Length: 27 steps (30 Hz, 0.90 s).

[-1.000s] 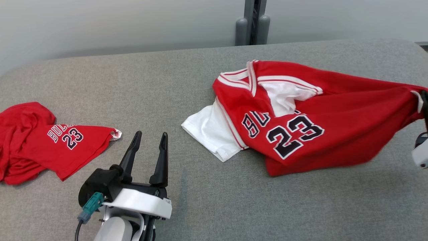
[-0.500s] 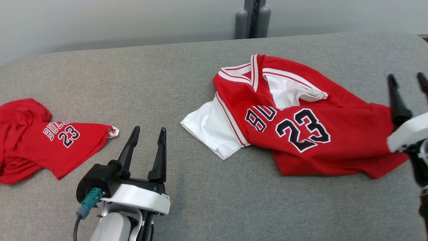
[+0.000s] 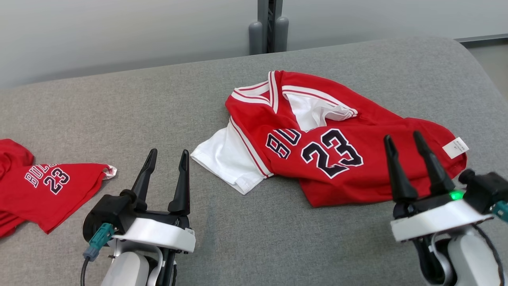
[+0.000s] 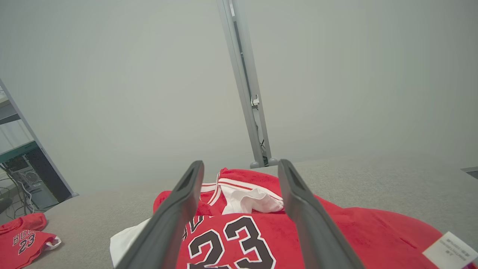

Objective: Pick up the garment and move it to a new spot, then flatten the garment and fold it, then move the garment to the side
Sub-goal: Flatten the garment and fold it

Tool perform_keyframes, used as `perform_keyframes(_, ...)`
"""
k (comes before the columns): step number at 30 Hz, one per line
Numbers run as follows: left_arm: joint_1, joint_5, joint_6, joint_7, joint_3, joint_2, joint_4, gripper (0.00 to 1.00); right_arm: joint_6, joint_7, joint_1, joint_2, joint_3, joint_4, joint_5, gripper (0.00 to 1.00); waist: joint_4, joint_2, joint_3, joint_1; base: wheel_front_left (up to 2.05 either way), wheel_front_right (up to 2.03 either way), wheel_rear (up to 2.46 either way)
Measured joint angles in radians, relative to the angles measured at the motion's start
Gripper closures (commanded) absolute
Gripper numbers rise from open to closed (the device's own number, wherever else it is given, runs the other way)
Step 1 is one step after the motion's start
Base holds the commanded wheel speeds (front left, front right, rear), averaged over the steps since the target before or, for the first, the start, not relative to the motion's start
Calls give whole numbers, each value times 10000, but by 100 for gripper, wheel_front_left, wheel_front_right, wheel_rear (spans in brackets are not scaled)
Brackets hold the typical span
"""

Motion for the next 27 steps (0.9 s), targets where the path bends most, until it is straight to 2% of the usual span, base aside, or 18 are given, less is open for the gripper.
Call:
perform_keyframes(9,82,15,-69,0,35,-4,4,0,0,-355,655,435,531,121,-38,0,-189,0,-25,1,0,0,0)
perform_keyframes(16,40,288,-69,0,27,-2,410,0,0,-370,445,522,330,-21,-115,0,-396,0,109,0,0,0,0)
perform_keyframes(19,-236,502,35,0,-65,-2,1166,0,0,-372,419,554,343,-109,-153,0,-525,0,211,0,0,0,0)
perform_keyframes(27,-2002,1258,462,357,-387,232,4366,0,0,-372,299,660,439,-96,-255,0,-1028,0,623,0,0,0,0)
